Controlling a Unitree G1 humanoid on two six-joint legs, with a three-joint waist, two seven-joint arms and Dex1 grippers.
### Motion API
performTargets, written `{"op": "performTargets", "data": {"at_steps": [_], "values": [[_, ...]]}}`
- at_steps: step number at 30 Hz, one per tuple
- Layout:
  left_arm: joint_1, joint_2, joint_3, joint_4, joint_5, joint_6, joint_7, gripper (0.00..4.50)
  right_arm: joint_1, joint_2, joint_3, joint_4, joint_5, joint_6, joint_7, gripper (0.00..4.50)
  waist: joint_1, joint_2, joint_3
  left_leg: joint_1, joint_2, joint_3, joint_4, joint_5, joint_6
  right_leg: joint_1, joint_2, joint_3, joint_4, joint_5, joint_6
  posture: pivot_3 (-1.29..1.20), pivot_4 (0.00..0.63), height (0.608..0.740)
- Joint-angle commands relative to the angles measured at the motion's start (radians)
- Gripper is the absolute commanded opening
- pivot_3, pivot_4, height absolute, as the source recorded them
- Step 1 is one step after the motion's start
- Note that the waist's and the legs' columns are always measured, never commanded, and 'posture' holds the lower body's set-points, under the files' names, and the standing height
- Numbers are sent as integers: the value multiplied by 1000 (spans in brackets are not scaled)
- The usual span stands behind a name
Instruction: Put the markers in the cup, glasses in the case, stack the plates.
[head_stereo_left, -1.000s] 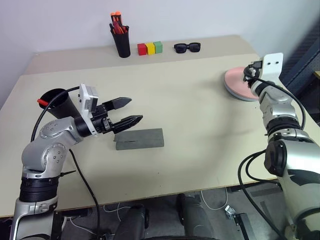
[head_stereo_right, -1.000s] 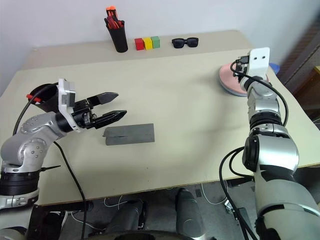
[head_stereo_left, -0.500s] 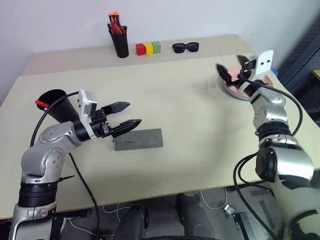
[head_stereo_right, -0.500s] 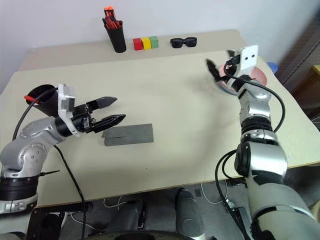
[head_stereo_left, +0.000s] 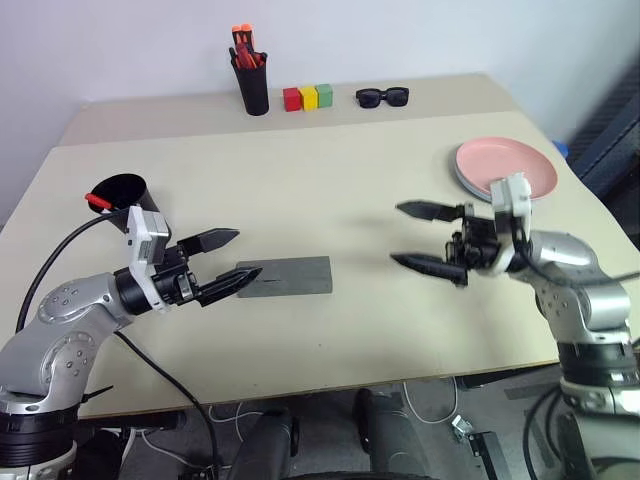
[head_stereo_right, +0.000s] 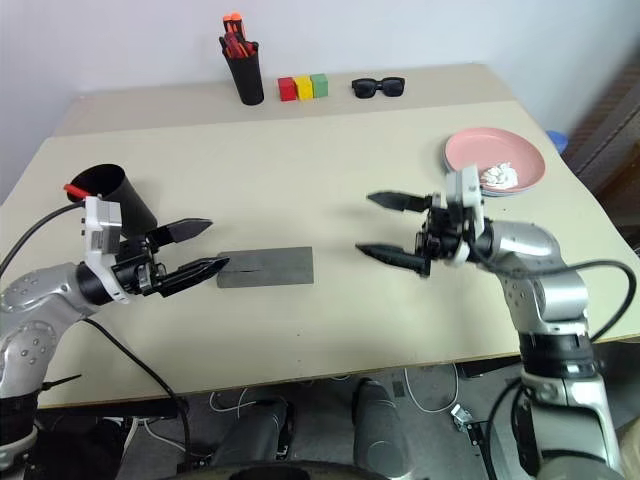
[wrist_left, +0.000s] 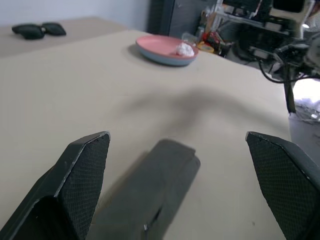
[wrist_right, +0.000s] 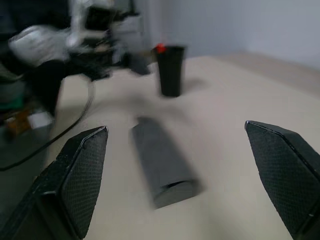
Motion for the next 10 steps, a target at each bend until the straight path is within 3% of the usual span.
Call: {"op": "performTargets", "data": {"at_steps": [1, 10], "values": [[-8, 34, 17, 14, -11, -17, -54, 4500, 24, -37, -52, -122, 38, 17, -38, 4474, 8, 0, 0, 0, 0, 0, 0, 0, 0, 0, 0, 0, 0, 0, 0, 0, 150, 740], [-22, 44, -1, 58, 16, -45, -88, 4500, 149, -89, -100, -205, 49, 23, -82, 4474, 21, -1, 0, 0, 0, 1, 0, 0, 0, 1, 0, 0, -1, 0, 0, 0, 150, 740]]}}
